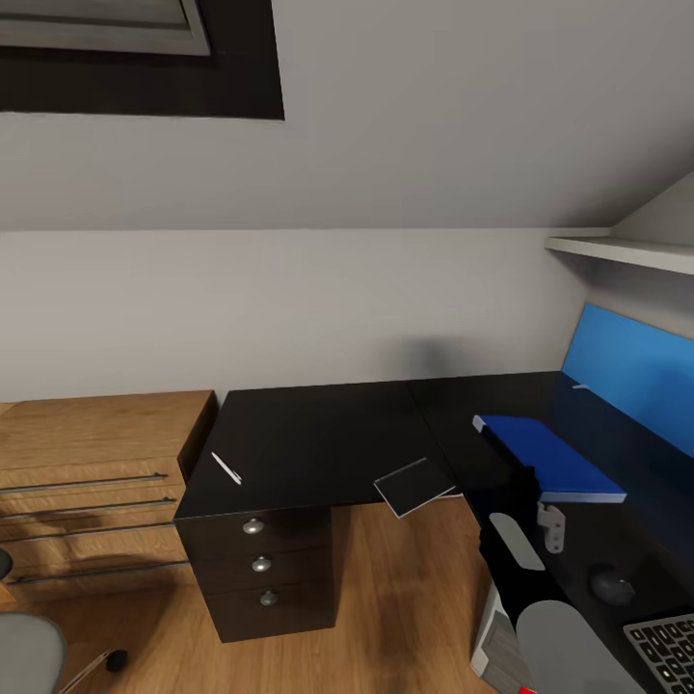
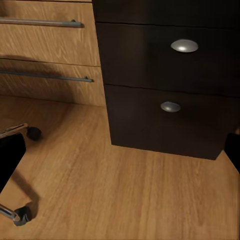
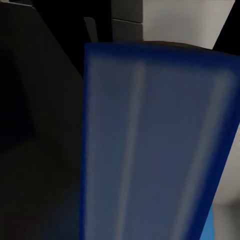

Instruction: In the bedroom, organize the workspace by keeping the computer under the desk, ensuring the monitor is on the desk, placing the keyboard on the desk next to the monitor, placing the mouse on the desk next to the keyboard, moving the folder from the swivel chair onto the desk next to the mouse, stacking the notebook on top of the folder with the pen on top of the notebook, and positioning the swivel chair next to the desk.

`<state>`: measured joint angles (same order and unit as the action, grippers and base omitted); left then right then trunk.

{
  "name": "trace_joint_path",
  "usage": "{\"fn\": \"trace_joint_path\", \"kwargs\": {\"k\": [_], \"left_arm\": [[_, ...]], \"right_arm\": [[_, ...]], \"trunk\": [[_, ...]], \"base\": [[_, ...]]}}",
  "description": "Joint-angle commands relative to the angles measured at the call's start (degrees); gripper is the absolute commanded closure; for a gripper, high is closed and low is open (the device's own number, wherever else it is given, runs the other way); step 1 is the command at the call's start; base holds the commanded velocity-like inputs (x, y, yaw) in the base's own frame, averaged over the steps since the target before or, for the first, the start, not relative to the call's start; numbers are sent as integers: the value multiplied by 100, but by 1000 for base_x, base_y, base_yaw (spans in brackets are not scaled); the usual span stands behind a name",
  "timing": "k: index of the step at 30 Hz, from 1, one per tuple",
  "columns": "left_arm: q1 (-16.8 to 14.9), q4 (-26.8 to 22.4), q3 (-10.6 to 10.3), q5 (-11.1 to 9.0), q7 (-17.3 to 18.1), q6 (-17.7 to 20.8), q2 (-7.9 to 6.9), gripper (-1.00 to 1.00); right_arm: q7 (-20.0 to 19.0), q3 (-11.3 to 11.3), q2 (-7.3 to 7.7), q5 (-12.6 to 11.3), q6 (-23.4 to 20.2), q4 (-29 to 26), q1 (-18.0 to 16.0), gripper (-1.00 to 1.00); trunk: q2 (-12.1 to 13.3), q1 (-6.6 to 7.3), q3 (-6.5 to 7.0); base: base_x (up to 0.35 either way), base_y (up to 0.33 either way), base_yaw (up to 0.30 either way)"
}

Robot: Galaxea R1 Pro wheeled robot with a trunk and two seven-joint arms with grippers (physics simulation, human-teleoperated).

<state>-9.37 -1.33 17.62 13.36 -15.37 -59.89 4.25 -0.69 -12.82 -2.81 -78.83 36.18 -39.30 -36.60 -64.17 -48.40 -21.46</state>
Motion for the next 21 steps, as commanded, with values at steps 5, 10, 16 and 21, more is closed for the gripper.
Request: {"fn": "trace_joint_path", "kwargs": {"k": [5,10,16,21], "left_arm": [[-3,1,36,49,-46,-11,41,-100],[-3,1,47,45,-52,-11,48,-100],[-3,1,49,44,-54,-11,49,-100],[-3,1,49,44,-54,-11,49,-100]], "right_arm": [[-7,-14,76,-19,7,-2,-4,100],[59,-11,335,-39,-25,7,-5,100],[547,11,621,-31,-34,10,-5,100],[577,191,632,-28,-37,10,-3,100]], "trunk": [[-206,-111,-97],[-407,-220,-187],[-647,-352,-294],[-848,-462,-384]], "base": [[0,0,0],[0,0,0],[0,0,0],[0,0,0]]}}
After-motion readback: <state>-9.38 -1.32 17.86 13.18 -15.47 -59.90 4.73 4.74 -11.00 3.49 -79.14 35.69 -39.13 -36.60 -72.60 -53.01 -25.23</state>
